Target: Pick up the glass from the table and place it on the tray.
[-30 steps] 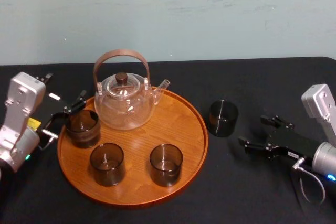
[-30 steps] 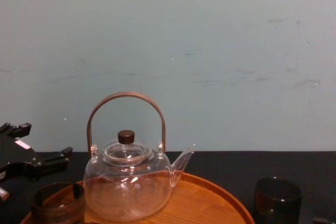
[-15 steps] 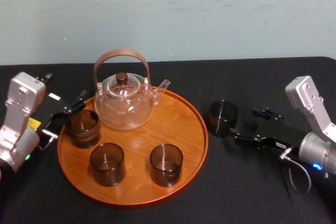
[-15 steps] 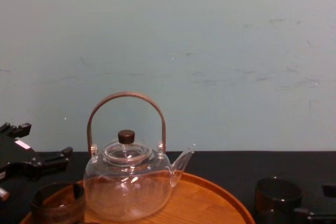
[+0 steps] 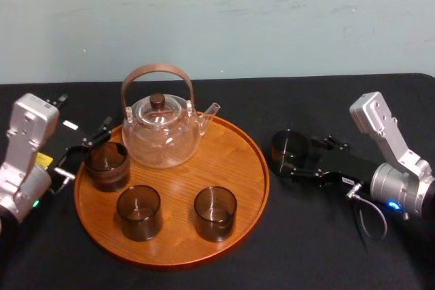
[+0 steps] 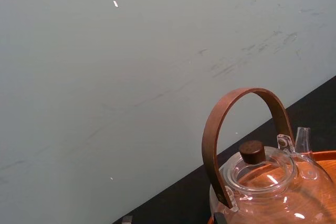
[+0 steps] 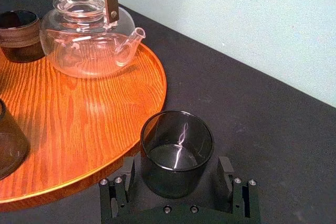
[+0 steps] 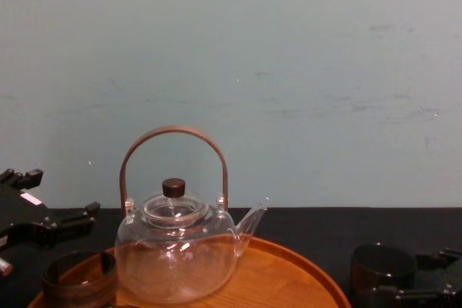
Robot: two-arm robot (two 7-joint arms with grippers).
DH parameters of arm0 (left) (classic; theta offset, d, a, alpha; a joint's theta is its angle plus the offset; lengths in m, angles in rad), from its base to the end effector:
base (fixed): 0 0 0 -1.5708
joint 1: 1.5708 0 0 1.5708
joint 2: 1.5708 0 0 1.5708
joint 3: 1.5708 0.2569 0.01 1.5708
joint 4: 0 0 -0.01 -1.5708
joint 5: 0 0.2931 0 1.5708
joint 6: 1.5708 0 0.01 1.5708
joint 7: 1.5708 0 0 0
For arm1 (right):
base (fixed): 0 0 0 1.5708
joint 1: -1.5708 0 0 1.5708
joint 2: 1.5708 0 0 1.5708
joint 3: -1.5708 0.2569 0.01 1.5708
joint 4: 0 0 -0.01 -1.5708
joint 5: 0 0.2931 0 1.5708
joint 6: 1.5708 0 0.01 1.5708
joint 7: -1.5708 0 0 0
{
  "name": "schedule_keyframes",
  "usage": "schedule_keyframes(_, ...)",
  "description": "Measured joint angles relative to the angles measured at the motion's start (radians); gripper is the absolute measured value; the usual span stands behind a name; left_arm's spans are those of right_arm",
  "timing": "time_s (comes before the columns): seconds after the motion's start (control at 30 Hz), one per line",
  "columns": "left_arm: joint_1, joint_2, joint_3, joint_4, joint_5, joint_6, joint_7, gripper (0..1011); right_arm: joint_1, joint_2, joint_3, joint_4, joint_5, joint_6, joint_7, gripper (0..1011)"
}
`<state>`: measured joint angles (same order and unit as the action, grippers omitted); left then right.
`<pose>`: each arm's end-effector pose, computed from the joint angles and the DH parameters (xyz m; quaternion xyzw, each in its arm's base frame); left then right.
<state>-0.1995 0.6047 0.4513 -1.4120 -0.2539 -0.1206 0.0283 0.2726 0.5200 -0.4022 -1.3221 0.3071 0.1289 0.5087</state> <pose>0.3378 0.0680 -0.2726 0.1415 -0.1325 0.5800 0.7913 0.3623 -0.0676 -0.2682 -0.1923 0.0276 -0.4039 0.8939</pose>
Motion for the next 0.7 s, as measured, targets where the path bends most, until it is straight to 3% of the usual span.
schedule_keyframes(0.7,0.0,0.0,0.0,0.0,0.0,0.0,0.0,1001,0.087,-0.054,-0.038,0.11,-0.019,-0.014,0.033,1002)
